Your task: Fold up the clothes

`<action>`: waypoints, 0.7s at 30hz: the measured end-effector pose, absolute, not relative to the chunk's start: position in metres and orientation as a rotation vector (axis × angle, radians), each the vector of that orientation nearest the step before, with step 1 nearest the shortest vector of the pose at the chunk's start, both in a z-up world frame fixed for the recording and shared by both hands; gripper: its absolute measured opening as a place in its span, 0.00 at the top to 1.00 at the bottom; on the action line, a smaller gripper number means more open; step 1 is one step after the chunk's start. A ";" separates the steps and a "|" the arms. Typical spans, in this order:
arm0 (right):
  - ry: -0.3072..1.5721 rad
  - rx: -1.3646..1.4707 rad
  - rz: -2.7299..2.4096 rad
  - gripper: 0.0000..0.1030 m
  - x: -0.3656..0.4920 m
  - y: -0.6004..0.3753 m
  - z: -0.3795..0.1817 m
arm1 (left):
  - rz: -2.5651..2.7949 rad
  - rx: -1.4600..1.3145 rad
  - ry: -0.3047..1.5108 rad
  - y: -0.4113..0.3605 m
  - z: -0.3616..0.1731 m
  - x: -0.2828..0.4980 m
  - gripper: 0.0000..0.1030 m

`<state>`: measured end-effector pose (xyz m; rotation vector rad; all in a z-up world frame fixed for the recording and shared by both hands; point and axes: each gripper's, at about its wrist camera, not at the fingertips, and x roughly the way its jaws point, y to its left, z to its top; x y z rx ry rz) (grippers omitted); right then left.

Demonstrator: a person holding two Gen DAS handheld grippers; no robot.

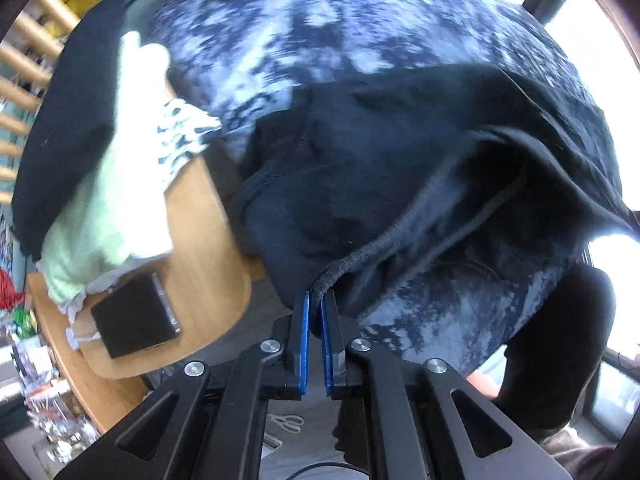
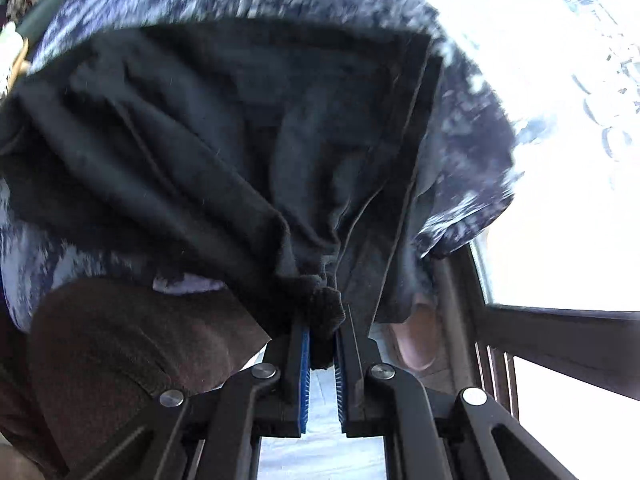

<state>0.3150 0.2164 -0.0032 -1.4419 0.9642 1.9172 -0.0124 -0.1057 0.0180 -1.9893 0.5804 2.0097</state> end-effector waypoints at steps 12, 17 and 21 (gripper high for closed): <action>0.954 -1.573 1.838 0.92 0.304 0.212 -0.040 | 1.954 -2.031 0.780 -0.097 -0.015 0.008 0.92; 0.989 -1.499 1.808 0.92 0.316 0.226 -0.037 | 2.013 -2.046 0.696 -0.114 -0.009 -0.004 0.92; 1.056 -1.402 1.830 0.92 0.333 0.235 -0.019 | 2.027 -2.068 0.635 -0.124 -0.006 -0.011 0.92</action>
